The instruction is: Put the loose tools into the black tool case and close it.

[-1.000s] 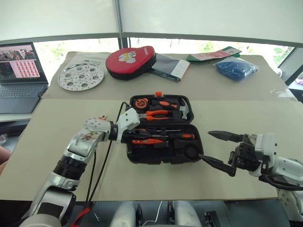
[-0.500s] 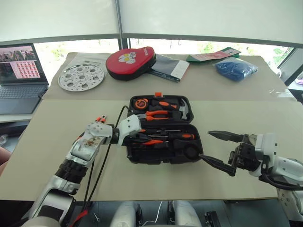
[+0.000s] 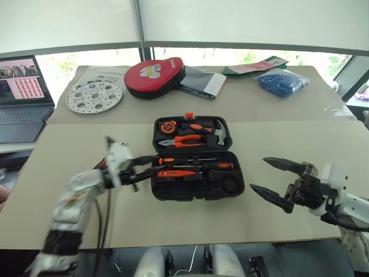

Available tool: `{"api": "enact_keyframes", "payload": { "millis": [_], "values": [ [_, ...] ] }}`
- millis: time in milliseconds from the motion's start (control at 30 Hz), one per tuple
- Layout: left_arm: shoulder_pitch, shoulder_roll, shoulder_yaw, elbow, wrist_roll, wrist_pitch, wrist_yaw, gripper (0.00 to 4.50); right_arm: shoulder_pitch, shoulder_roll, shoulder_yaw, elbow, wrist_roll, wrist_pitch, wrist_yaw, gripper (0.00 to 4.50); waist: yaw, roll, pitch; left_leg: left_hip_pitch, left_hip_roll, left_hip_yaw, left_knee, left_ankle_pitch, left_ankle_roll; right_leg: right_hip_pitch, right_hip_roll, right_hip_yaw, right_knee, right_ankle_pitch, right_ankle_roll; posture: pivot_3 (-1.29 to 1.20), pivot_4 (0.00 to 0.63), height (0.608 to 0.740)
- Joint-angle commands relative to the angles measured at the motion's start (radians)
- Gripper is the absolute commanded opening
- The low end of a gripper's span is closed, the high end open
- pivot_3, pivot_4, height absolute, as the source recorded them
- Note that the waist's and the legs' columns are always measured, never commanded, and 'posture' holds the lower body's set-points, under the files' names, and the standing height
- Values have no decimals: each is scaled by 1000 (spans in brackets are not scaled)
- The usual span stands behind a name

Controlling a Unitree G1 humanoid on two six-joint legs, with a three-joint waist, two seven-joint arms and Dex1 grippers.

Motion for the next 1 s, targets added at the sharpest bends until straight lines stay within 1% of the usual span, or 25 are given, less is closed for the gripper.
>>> {"api": "enact_keyframes", "payload": {
  "millis": [33,67,133,200,267,333,400,433,533,600,633,700,733,800,833,867,933,1000],
  "values": [
    [157,21,208,-33,-51,-37,37,3380,-3,37,-5,-2,-3,-117,56,4500,3,1,0,0,0,0,0,0,0,0,0,0,0,0,0,0,150,740],
    [233,21,284,-17,-54,-44,53,3649,1,48,8,0,6,-140,85,4500,3,0,0,1,0,0,0,0,1,1,0,0,-1,0,0,0,150,740],
    [367,15,403,18,-58,-64,63,4463,5,62,30,3,7,-161,114,4500,1,0,1,1,0,0,0,-2,1,1,-1,0,-1,0,0,0,150,740],
    [473,-2,492,69,-61,-76,86,4463,-5,87,42,-12,43,-149,111,4500,0,0,1,1,0,0,-1,-3,1,1,-1,0,-1,0,0,0,150,740],
    [541,-18,553,113,-68,-81,105,4463,-14,113,57,-30,62,-153,105,4500,6,-1,1,2,0,0,-1,-3,1,1,-1,-1,-1,0,0,0,150,740],
    [577,-31,584,133,-80,-77,115,4463,-7,134,79,-53,75,-146,111,4500,17,-1,1,2,0,0,-1,-5,2,-1,-4,-1,-2,-1,-2,0,150,740],
    [584,-27,579,121,-88,-61,119,4463,-4,154,104,-65,69,-169,130,4500,29,-1,1,4,0,0,-1,-10,0,-1,-10,-2,-2,-3,-5,0,150,740],
    [572,-20,569,105,-92,-47,129,4463,-5,159,112,-69,62,-173,127,4500,35,-1,1,5,0,0,-1,-13,2,-1,-11,-3,-2,-3,-5,0,150,740],
    [499,33,516,37,-135,76,160,4463,-21,165,122,-79,54,-167,105,4500,47,-1,1,5,-1,0,0,-13,2,0,-12,-4,-1,-3,-4,0,150,740],
    [418,78,464,19,-116,142,202,4463,-33,157,122,-87,61,-150,92,4500,47,-2,1,5,-2,0,0,-12,0,0,-9,-5,-1,-1,-2,0,150,740],
    [370,101,436,14,-108,181,229,4463,-38,150,122,-91,65,-139,87,4500,46,-2,1,5,-2,0,0,-9,-6,1,-8,-4,-1,0,-1,0,150,740],
    [287,140,387,15,-99,270,283,4463,-47,143,123,-95,69,-128,80,4500,38,-3,0,5,-2,0,0,-8,-7,1,-7,-4,0,0,-1,0,150,740],
    [246,163,347,22,-86,296,283,4463,-53,140,124,-97,70,-121,74,4500,36,-3,0,5,-2,1,0,-8,-8,3,-4,-2,0,1,-1,0,150,740],
    [104,202,227,75,-44,340,279,4463,-68,134,129,-99,68,-108,65,4500,26,-3,0,5,-2,2,-1,-6,-7,2,-1,-2,1,1,-1,0,150,740],
    [22,213,158,119,-14,362,275,4463,-77,134,132,-100,67,-101,57,4500,24,-3,0,5,-1,2,-1,-3,-3,2,0,-2,1,1,-2,0,150,740],
    [-44,216,101,162,4,387,264,4463,-85,133,136,-102,66,-98,54,4500,23,-3,0,5,-1,2,-2,-2,-4,2,1,-2,2,1,-2,0,150,740],
    [-119,215,27,240,57,366,254,4463,-97,136,142,-103,64,-94,47,4500,16,-3,0,5,-1,2,-3,-1,-5,2,3,-3,2,1,-2,0,150,740],
    [-164,204,-15,287,77,352,238,4463,-106,136,144,-103,65,-92,43,4500,0,-3,0,5,0,4,-4,0,-6,1,5,-2,2,1,-3,0,150,740]
  ]
}}
